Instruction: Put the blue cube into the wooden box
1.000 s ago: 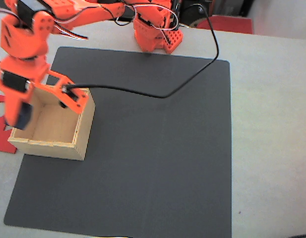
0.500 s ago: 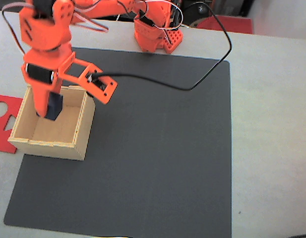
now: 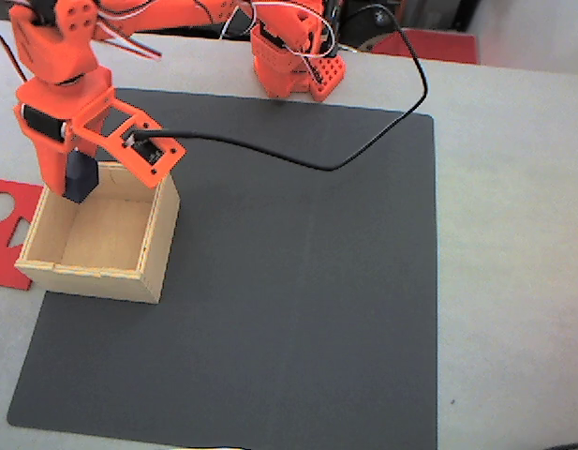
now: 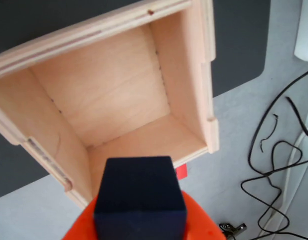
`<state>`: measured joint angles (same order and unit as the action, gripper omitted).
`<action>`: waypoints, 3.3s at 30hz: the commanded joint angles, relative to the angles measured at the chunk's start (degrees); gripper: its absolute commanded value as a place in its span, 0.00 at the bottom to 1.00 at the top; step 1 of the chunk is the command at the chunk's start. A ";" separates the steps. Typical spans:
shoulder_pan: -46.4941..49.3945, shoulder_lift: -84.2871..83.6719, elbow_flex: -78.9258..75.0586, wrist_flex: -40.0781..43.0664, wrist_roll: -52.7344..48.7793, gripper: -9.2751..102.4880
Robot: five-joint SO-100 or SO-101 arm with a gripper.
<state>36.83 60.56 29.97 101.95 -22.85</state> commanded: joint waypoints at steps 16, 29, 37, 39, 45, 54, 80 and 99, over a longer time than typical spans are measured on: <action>0.44 -11.43 -2.20 -4.66 -0.18 0.09; -0.18 -15.91 -2.81 -6.06 -0.26 0.24; -1.41 -10.11 -2.99 -3.96 -0.35 0.23; -2.20 -7.03 -3.25 -2.99 -0.35 0.16; -7.21 7.73 -7.29 -1.05 0.79 0.08; -19.07 43.07 -4.04 1.32 2.46 0.08; -29.18 130.69 105.56 -23.20 -6.06 0.08; -32.96 130.69 136.05 -25.75 3.16 0.08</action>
<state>3.69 190.46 164.79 77.96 -20.65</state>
